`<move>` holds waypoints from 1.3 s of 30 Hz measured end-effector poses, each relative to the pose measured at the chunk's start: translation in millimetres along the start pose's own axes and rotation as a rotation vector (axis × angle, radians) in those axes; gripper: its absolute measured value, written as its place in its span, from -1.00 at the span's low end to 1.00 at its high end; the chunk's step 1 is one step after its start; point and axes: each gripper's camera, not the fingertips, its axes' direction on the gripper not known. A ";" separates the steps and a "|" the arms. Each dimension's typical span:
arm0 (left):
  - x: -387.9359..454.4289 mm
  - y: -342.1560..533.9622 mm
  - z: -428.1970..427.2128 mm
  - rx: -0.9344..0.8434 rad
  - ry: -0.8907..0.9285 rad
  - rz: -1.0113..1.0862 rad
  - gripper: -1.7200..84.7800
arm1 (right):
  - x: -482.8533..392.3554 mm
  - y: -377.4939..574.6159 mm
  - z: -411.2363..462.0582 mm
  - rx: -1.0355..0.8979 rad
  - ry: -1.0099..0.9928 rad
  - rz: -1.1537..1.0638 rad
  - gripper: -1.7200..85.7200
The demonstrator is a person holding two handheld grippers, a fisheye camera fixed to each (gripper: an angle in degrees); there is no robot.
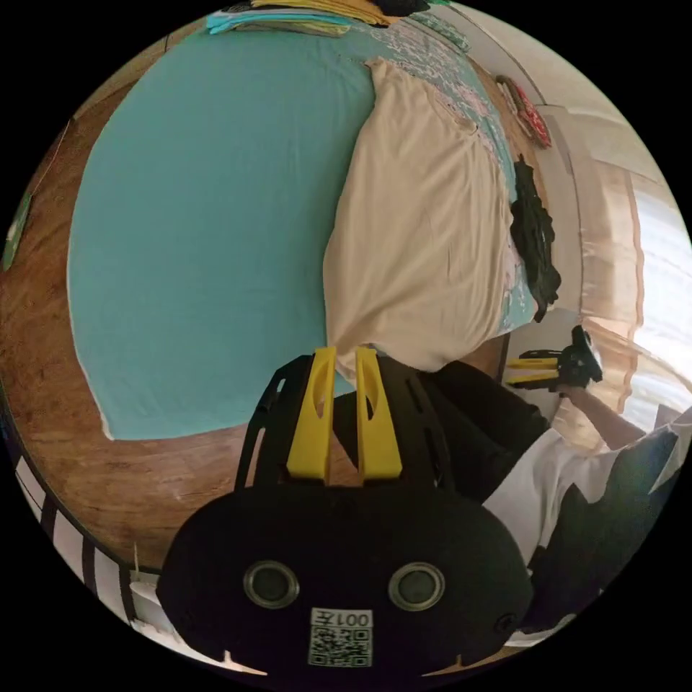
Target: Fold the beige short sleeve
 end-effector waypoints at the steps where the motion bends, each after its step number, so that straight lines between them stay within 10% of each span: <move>1: 7.0 -10.6 -16.3 0.015 -0.059 0.033 -0.88 | 15.4 11.7 -21.9 0.048 0.053 0.042 -0.76; 14: 148.5 -398.2 -55.0 0.252 -0.412 0.513 -0.76 | 367.6 -55.7 -234.5 0.581 0.305 0.383 -0.70; 22: 178.8 -509.4 -7.0 0.007 -0.552 0.572 -0.90 | 380.9 -57.3 -251.4 0.644 0.270 0.272 -0.90; 39: 199.6 -554.0 -13.5 0.179 -0.707 0.621 -0.96 | 404.5 -30.2 -305.8 0.582 0.359 0.347 -0.91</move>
